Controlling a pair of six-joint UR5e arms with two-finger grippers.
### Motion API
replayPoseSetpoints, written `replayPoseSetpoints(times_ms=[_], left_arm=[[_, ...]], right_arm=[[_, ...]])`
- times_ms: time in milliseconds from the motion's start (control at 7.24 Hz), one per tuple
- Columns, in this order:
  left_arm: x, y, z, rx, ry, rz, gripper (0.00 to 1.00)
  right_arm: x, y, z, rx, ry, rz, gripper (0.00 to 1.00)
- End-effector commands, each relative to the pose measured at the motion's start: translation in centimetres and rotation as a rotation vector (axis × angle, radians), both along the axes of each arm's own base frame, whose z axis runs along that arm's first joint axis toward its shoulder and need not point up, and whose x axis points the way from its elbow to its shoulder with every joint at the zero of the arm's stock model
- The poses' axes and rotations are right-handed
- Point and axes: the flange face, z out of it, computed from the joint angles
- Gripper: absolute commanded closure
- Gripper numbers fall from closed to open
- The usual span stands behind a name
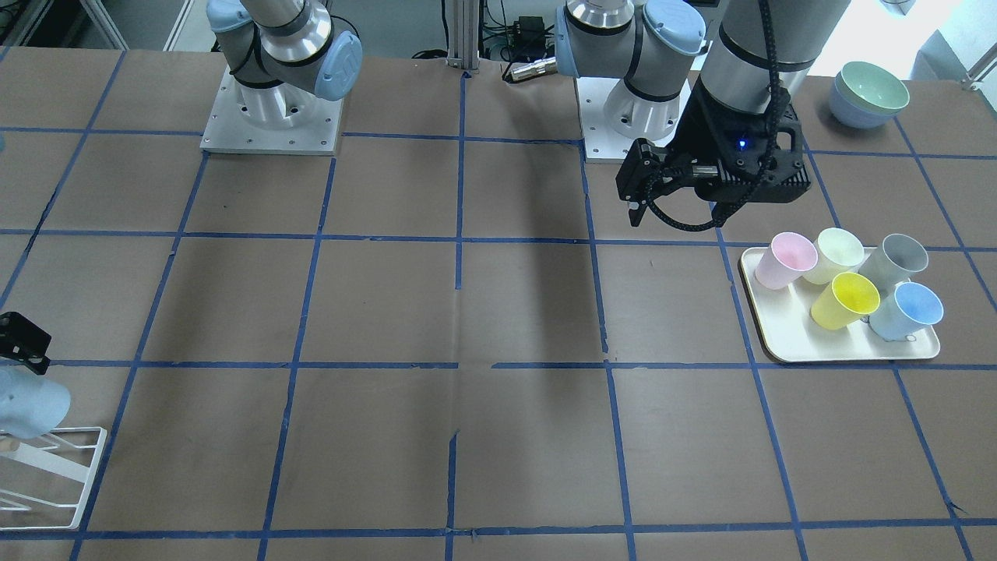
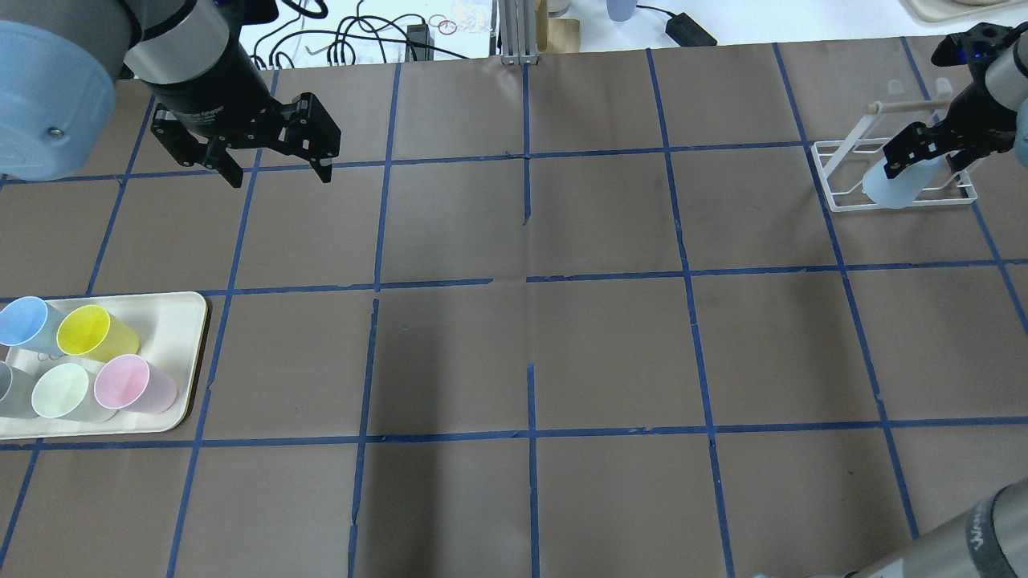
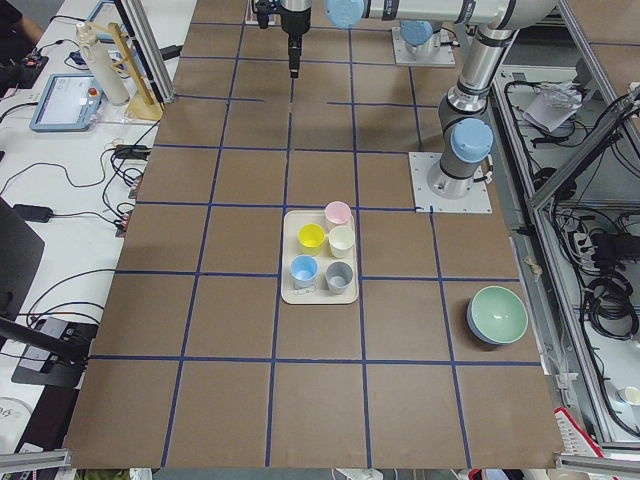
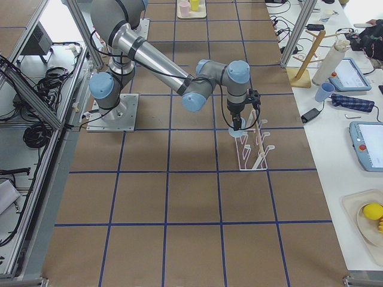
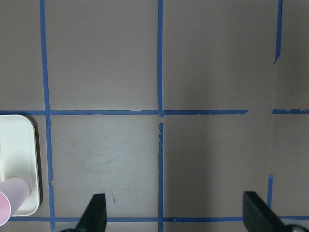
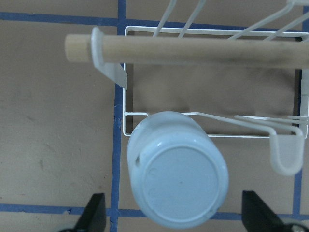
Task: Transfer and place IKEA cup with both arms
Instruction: 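Close the right gripper on the light blue cup and lift it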
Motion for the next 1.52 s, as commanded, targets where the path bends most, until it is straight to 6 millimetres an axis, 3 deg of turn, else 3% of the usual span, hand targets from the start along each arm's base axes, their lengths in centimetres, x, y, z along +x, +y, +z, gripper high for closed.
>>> replayPoseSetpoints(times_ms=[0, 276, 415, 553, 967, 1106, 1382], left_arm=[[0.0, 0.0, 0.0, 0.000, 0.000, 0.000, 0.00], [0.1, 0.0, 0.0, 0.000, 0.000, 0.001, 0.00], [0.0, 0.0, 0.0, 0.000, 0.000, 0.000, 0.00], [0.0, 0.0, 0.0, 0.000, 0.000, 0.000, 0.00], [0.0, 0.0, 0.0, 0.000, 0.001, 0.000, 0.00], [0.0, 0.0, 0.0, 0.000, 0.001, 0.000, 0.00], [0.0, 0.1, 0.1, -0.001, 0.001, 0.000, 0.00]], right_arm=[[0.0, -0.5, -0.5, -0.020, 0.009, 0.004, 0.00], [0.0, -0.8, -1.4, -0.015, 0.004, 0.002, 0.01], [0.1, -0.9, -1.4, -0.015, 0.002, 0.004, 0.07], [0.1, -0.8, -1.4, -0.015, 0.004, 0.004, 0.21], [0.1, -0.6, -1.0, -0.011, 0.008, 0.005, 0.86], [0.1, -0.6, -0.8, -0.012, 0.012, 0.006, 0.97], [0.0, -0.7, 0.5, -0.029, 0.026, 0.005, 1.00]])
